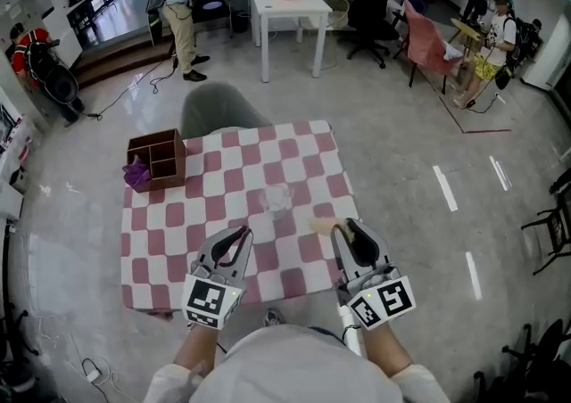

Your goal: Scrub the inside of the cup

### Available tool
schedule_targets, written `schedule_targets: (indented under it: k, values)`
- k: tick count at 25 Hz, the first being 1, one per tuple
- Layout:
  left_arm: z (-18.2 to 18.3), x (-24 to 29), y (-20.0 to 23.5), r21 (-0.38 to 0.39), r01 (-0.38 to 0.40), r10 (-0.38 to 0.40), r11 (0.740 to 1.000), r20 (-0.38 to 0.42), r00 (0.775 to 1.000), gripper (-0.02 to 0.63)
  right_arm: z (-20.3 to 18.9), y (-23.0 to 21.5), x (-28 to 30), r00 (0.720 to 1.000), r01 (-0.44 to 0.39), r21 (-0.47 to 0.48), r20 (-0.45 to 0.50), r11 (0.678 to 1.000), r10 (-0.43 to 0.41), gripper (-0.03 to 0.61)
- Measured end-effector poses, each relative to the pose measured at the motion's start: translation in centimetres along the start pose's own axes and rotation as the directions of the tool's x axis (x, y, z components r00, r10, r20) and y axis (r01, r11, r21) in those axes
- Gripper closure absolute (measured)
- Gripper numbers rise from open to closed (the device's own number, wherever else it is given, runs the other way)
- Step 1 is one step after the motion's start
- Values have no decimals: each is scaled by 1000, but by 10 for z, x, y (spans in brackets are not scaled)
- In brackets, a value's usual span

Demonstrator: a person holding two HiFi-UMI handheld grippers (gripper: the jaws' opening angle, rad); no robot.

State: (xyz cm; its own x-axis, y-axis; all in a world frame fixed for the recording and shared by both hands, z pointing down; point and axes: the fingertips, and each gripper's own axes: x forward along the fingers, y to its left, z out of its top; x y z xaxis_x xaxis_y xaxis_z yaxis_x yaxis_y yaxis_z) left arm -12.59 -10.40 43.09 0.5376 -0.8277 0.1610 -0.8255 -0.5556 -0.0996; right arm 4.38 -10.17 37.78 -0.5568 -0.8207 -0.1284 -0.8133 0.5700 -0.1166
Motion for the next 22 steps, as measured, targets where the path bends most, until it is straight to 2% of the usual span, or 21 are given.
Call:
schedule_targets:
  k: [8,22]
  values:
    - [21,-16,-20,-30,-49,50,998,26,998,581,6,2,-15,999,-50,-18,2,999,50,472]
    - [19,-37,-42,-23,-87,87,996,7,996,581,-3,9,-35,998,-67,-31,-16,997,66,472]
